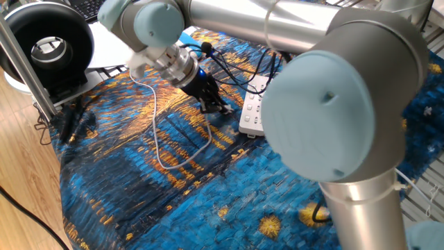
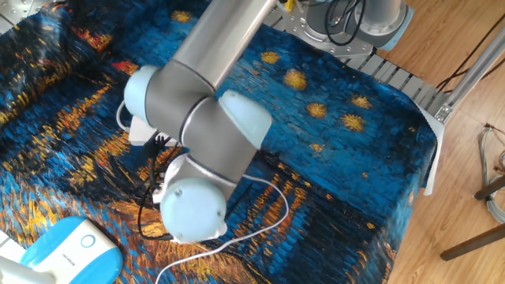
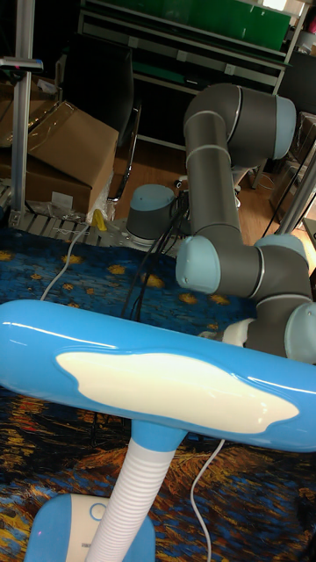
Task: Plug in the power cord of the desk lamp, turn on the socket, and light up the desk lamp
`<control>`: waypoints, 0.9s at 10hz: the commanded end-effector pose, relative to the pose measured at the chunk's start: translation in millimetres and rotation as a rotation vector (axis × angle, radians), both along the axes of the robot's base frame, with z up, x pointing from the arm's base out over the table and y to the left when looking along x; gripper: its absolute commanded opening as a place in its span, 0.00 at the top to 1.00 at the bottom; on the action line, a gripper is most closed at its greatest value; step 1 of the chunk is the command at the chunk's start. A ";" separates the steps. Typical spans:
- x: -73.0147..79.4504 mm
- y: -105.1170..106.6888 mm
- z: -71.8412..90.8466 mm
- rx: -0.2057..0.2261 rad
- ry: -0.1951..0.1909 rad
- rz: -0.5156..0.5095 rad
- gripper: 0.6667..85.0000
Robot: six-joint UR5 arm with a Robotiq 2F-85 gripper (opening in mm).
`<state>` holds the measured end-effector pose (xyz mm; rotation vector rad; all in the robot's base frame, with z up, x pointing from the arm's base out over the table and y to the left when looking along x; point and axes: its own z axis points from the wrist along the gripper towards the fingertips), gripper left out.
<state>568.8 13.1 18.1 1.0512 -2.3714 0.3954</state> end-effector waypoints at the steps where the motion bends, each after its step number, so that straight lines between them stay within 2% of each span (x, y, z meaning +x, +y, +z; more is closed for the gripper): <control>1: 9.5 11.4 30.7 0.078 -0.098 -0.037 0.99; 2: 15.7 5.1 43.4 0.075 -0.160 -0.039 0.99; 3: 15.8 -0.8 57.0 0.081 -0.205 -0.046 0.99; 4: 12.2 0.6 66.6 0.118 -0.249 -0.084 0.99; 5: 9.0 0.8 69.5 0.141 -0.282 -0.123 0.99; 7: 16.6 -3.5 63.3 0.165 -0.385 -0.213 0.99; 8: 16.9 1.0 60.1 0.193 -0.412 -0.289 0.99; 9: 19.0 -2.7 63.4 0.205 -0.432 -0.319 0.99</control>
